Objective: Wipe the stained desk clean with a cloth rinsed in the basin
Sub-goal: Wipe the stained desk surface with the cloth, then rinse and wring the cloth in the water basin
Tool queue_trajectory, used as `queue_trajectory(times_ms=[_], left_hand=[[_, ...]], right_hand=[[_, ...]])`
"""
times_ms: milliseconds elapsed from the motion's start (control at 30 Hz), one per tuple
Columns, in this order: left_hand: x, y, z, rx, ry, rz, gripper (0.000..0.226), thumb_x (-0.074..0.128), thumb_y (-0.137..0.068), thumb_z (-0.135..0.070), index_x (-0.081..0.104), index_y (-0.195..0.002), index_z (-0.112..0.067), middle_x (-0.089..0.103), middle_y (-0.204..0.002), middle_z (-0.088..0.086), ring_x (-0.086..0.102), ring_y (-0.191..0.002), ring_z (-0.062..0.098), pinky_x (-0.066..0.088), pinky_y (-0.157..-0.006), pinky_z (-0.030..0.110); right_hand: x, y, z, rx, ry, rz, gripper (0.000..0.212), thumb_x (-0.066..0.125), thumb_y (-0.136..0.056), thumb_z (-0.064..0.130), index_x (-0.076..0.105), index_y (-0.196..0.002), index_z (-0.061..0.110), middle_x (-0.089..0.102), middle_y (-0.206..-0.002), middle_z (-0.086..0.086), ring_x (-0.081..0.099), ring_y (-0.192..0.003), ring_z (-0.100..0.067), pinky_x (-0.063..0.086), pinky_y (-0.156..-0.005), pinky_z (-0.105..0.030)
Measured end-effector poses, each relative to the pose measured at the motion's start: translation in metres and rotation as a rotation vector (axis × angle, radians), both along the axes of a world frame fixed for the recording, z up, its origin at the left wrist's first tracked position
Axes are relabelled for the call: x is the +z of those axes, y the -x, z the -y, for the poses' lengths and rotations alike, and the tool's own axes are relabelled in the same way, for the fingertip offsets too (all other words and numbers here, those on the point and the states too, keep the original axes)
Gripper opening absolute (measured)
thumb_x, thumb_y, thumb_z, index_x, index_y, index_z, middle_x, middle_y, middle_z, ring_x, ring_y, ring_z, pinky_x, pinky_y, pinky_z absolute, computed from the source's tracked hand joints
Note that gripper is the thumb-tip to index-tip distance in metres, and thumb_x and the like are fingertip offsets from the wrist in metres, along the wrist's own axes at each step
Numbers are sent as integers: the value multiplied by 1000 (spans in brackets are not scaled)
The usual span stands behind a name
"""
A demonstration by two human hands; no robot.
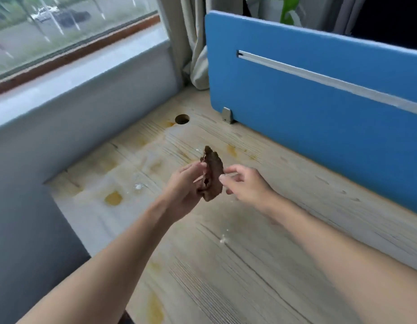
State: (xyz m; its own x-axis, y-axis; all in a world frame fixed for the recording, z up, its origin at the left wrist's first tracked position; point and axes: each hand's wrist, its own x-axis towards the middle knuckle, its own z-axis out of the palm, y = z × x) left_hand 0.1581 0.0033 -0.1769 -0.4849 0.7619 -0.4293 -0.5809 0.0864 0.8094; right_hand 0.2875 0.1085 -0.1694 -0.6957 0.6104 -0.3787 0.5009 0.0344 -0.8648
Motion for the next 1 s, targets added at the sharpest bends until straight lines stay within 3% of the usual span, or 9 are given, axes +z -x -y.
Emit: queue_trajectory(times_ms=[167, 333, 400, 500, 600, 700, 767, 900, 1000], left_hand=[[16, 72, 135, 210, -39, -70, 34, 50, -103, -16, 55, -119, 13, 63, -102, 29, 65, -74, 34, 51, -60, 40], [13, 136, 296, 415, 16, -132, 13, 51, -102, -9, 57, -107, 1, 71, -79, 14, 67, -83, 33, 52, -80, 45], [-1, 157, 367, 519, 66, -138, 7, 50, -102, -5, 53, -96, -3, 67, -76, 13, 63, -86, 33, 54, -79, 44], [-39, 184, 453, 668, 150, -132, 16, 48, -101, -2, 50, -85, -6, 64, -90, 24, 67, -82, 31, 56, -71, 41], [-95, 204, 518, 799, 205, -51, 22, 51, -100, -3, 49, -78, -8, 61, -92, 24, 60, -90, 33, 51, -76, 48], [-159, 207, 552, 874, 246, 25, 20, 49, -101, -4, 48, -82, -7, 63, -88, 24, 62, -81, 32, 54, -65, 42], [-199, 210, 565, 939, 242, 54, 18, 46, -103, -6, 50, -86, -5, 68, -83, 21, 65, -75, 30, 54, -61, 42], [-315, 226, 600, 1002, 201, 167, 33, 38, -106, -9, 56, -117, 15, 67, -111, 31, 67, -103, 41, 54, -89, 57], [-408, 230, 627, 1099, 214, 261, 35, 43, -106, -16, 51, -128, 10, 61, -125, 32, 61, -110, 41, 46, -98, 60]], right_hand=[[27, 96, 126, 226, 82, -134, 45, 69, -92, 28, 49, -131, 14, 70, -98, 2, 65, -68, 4, 44, -58, -11], [11, 188, 280, 320, 118, -140, 84, 75, -59, 56, 48, -130, 20, 69, -115, -6, 71, -98, -20, 57, -81, -34], [-10, 226, 347, 346, 148, -122, 75, 73, -59, 54, 49, -123, 22, 70, -112, -7, 70, -97, -22, 57, -78, -36], [-53, 272, 429, 400, 302, -52, 44, 69, -89, 34, 44, -125, 24, 69, -112, -5, 69, -97, -18, 55, -73, -26], [-115, 306, 490, 420, 428, 12, 27, 60, -97, 24, 56, -121, 12, 74, -104, -9, 72, -90, -21, 57, -71, -34], [-178, 327, 525, 448, 285, 112, 20, 68, -91, 16, 61, -109, 11, 72, -97, -8, 71, -87, -22, 60, -78, -39], [-220, 342, 537, 529, 119, 147, 8, 68, -91, 16, 63, -96, 12, 67, -91, -1, 65, -85, -19, 53, -75, -28], [-328, 372, 560, 665, -63, 122, 8, 59, -97, 13, 60, -89, 13, 55, -81, 7, 50, -74, -8, 35, -54, -16], [-411, 382, 578, 662, -96, 164, 5, 48, -99, 9, 50, -95, 10, 51, -86, 0, 46, -74, -14, 38, -62, -25]])
